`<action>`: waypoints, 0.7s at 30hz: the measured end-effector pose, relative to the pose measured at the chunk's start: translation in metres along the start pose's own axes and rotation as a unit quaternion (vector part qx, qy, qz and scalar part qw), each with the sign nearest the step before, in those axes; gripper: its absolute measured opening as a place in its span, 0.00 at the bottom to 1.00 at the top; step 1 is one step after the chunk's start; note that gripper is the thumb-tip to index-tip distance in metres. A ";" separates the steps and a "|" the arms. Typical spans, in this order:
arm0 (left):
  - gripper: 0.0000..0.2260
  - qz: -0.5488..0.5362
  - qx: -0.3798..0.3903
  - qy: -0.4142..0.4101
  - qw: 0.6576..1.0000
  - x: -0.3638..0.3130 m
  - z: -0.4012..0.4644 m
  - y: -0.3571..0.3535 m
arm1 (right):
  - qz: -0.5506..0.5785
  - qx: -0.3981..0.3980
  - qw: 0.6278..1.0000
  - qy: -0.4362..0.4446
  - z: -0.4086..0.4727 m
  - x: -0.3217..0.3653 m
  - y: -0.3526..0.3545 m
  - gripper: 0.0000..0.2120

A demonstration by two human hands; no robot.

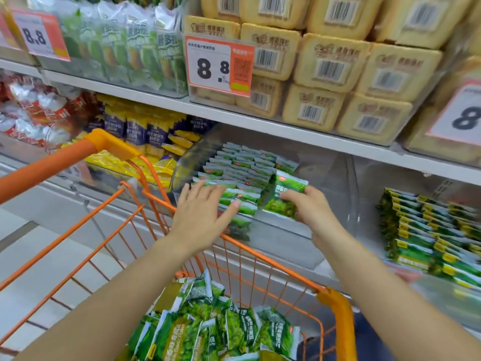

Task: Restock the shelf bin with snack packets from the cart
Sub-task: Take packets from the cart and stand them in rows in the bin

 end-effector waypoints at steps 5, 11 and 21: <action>0.42 0.075 0.041 -0.033 0.996 0.006 0.004 -0.009 | -0.054 -0.059 0.992 -0.102 0.072 -0.020 0.000 0.14; 0.40 0.059 0.028 -0.034 0.997 0.005 0.003 -0.007 | -0.259 -0.049 0.952 -0.153 0.126 -0.029 -0.009 0.27; 0.36 0.057 0.026 -0.033 0.997 0.008 0.006 -0.012 | -0.265 -0.205 0.939 -0.073 0.164 -0.053 -0.008 0.17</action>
Point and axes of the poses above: each hand's wrist, its own z-axis towards the middle knuckle, its own y-axis out of the back of the hand, x = y × z, the point moved 1 cm from there along z, towards the middle knuckle, and after that the axes turned 3 degrees about x, right-handed, at the moved point
